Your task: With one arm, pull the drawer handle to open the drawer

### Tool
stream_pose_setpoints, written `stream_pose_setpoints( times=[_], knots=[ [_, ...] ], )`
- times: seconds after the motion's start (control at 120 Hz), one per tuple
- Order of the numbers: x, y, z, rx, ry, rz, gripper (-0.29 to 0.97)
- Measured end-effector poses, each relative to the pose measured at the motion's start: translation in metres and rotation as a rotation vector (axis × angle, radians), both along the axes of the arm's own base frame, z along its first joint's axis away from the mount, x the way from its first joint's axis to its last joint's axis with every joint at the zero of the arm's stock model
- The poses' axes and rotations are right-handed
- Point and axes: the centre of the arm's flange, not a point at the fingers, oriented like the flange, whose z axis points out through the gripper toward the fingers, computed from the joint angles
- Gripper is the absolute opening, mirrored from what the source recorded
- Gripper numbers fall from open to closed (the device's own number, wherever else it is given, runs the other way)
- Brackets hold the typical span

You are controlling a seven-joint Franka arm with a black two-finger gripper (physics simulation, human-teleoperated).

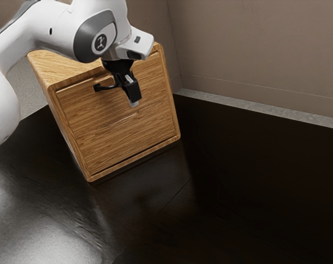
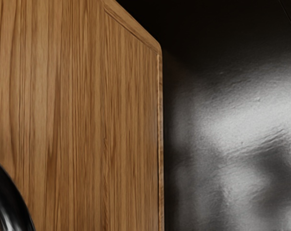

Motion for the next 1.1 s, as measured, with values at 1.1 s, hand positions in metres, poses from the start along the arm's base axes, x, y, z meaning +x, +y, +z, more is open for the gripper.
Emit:
stream_pose_setpoints(
  times=[1.1],
  knots=[
    [-0.008,-0.058,0.001,-0.003,0.015,-0.067,0.49]
  ],
)
